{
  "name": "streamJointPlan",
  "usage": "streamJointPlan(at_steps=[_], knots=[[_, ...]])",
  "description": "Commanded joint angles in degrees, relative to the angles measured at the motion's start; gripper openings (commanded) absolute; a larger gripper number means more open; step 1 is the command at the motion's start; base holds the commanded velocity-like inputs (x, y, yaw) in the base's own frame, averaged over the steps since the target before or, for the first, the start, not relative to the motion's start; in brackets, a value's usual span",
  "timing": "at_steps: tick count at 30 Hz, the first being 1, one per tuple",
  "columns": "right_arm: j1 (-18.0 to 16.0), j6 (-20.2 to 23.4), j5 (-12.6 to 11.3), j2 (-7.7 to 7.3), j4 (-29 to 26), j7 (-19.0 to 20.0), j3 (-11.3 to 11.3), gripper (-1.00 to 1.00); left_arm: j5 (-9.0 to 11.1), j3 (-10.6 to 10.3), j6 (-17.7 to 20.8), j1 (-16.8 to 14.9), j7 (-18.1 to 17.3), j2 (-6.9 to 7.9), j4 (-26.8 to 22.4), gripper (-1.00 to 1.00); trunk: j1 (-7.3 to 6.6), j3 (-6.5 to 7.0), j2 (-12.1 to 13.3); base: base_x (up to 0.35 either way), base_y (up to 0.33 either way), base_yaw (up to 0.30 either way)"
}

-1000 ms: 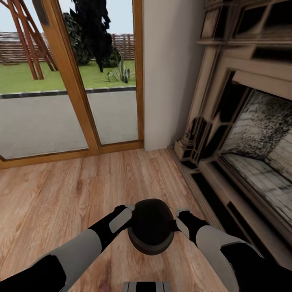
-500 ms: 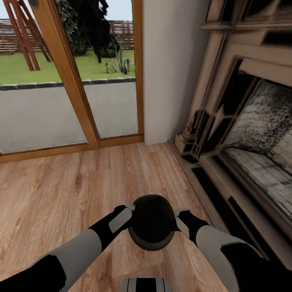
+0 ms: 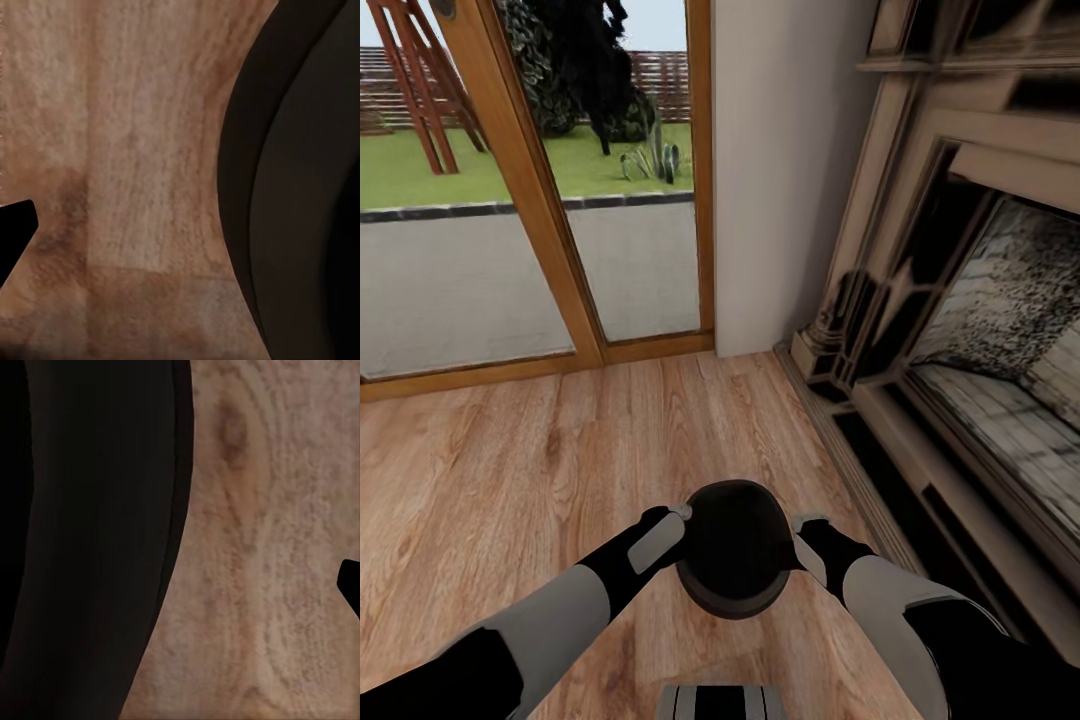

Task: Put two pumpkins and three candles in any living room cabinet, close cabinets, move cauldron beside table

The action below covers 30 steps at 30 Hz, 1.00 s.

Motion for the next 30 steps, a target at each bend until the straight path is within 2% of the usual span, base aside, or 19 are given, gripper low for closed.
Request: streamJointPlan(at_steps=[1, 6, 11, 18, 19, 20, 30], knots=[[0.02, 0.21, 1.28, -0.04, 0.09, -0.45, 1.52, 1.0, -1.41, -0.07, 0.63, 0.0, 0.42, 0.03, 0.84, 1.0, 0.0, 0.0, 0.0, 0.0, 0.0, 0.0], [0.03, 0.21, 1.28, -0.04, 0.1, -0.45, 1.52, 1.0, -1.43, -0.26, 0.53, 0.0, -0.43, -0.9, 5.83, 1.0, 0.0, 0.0, 0.0, 0.0, 0.0, 0.0], [0.02, 0.21, 1.28, -0.05, 0.13, -0.45, 1.52, 1.0, -1.51, -0.28, 0.52, 0.07, -3.11, -1.55, 7.56, 1.0, 0.0, 0.0, 0.0, 0.0, 0.0, 0.0], [0.02, 0.21, 1.28, -0.04, 0.11, -0.51, 1.52, 1.0, -1.52, -0.28, 0.52, 0.05, -3.37, -1.59, 8.1, 1.0, 0.0, 0.0, 0.0, 0.0, 0.0, 0.0], [0.02, 0.21, 1.28, -0.04, 0.1, -0.5, 1.52, 1.0, -1.52, -0.28, 0.52, 0.07, -3.37, -1.6, 8.08, -1.0, 0.0, 0.0, 0.0, 0.0, 0.0, 0.0], [0.02, 0.21, 1.28, -0.04, 0.12, -0.48, 1.52, -1.0, -1.52, -0.28, 0.52, 0.08, -3.37, -1.6, 8.09, -1.0, 0.0, 0.0, 0.0, 0.0, 0.0, 0.0], [0.03, 0.28, 1.28, -0.04, 0.16, -0.53, 1.52, -1.0, -1.52, -0.28, 0.44, 0.03, -3.52, -1.61, 8.07, -1.0, 0.0, 0.0, 0.0, 0.0, 0.0, 0.0]])
